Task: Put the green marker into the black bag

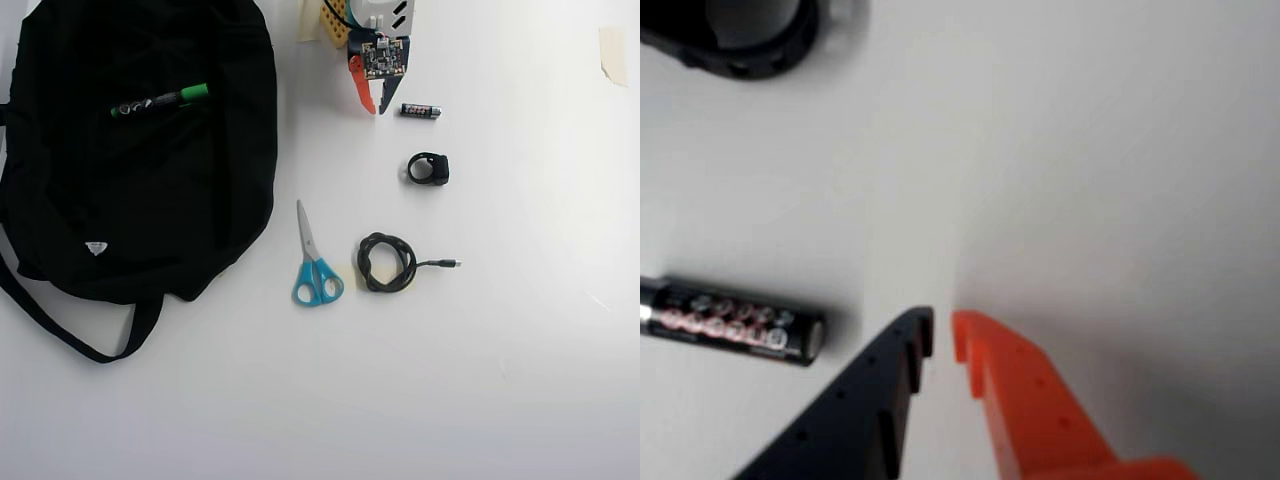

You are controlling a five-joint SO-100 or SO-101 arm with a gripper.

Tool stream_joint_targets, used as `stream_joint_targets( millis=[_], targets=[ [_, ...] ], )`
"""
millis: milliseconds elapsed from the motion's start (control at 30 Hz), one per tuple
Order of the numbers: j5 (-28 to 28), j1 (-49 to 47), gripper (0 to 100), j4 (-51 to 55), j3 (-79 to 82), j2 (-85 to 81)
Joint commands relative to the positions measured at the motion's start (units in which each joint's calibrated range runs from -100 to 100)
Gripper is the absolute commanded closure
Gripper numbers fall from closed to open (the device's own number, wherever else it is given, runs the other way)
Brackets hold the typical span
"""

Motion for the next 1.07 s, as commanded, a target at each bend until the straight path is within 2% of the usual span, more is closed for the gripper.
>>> stream_joint_targets(
  millis=[0, 1033],
  targets=[
    [0.2, -0.4, 98, 1.4, 1.3, -0.7],
    [0.2, 0.2, 98, 1.4, 1.3, -0.7]
  ],
)
